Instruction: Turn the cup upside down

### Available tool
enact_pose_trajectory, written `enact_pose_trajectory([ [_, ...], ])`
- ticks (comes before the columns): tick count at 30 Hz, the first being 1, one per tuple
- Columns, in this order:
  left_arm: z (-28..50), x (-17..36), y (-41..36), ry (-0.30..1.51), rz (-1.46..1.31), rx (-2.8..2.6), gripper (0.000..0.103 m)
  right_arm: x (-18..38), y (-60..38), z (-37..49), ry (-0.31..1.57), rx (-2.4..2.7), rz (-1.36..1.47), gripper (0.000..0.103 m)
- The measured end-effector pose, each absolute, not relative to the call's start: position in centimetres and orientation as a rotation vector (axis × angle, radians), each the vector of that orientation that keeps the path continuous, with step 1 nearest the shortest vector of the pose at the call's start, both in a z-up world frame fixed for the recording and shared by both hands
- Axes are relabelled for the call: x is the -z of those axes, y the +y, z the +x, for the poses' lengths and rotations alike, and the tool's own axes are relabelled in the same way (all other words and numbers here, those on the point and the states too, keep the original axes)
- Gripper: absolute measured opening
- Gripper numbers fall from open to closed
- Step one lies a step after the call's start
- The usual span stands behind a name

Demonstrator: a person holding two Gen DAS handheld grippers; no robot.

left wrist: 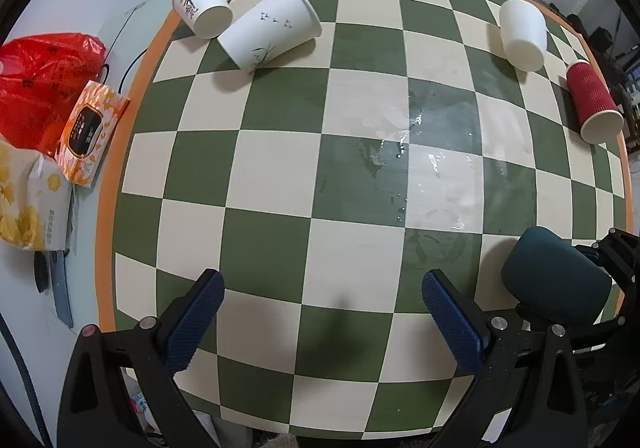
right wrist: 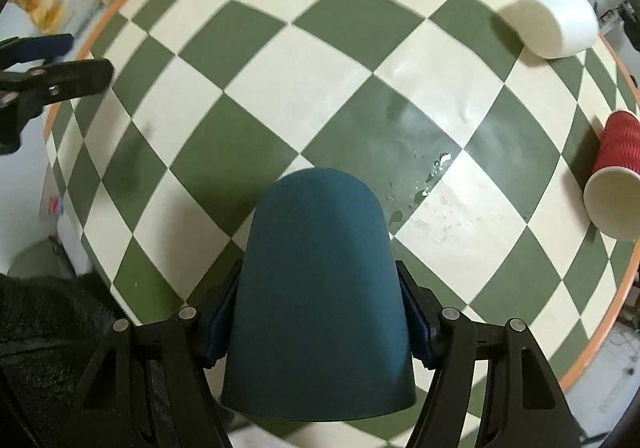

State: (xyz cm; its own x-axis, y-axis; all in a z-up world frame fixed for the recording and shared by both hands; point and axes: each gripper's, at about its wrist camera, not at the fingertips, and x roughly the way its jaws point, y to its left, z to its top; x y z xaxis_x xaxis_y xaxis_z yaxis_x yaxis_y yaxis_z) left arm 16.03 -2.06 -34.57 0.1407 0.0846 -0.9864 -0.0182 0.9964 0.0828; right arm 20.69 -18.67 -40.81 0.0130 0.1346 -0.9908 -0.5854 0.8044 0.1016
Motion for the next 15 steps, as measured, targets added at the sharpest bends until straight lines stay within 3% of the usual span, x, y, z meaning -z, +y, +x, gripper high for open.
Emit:
enact_pose_trajectory([
  [15, 15.1, 34.0, -4.0, 1.417, 0.087, -0.035, 0.102, 43.2, -20.6, 18.1, 1.572, -0.526, -0.358, 0.072],
])
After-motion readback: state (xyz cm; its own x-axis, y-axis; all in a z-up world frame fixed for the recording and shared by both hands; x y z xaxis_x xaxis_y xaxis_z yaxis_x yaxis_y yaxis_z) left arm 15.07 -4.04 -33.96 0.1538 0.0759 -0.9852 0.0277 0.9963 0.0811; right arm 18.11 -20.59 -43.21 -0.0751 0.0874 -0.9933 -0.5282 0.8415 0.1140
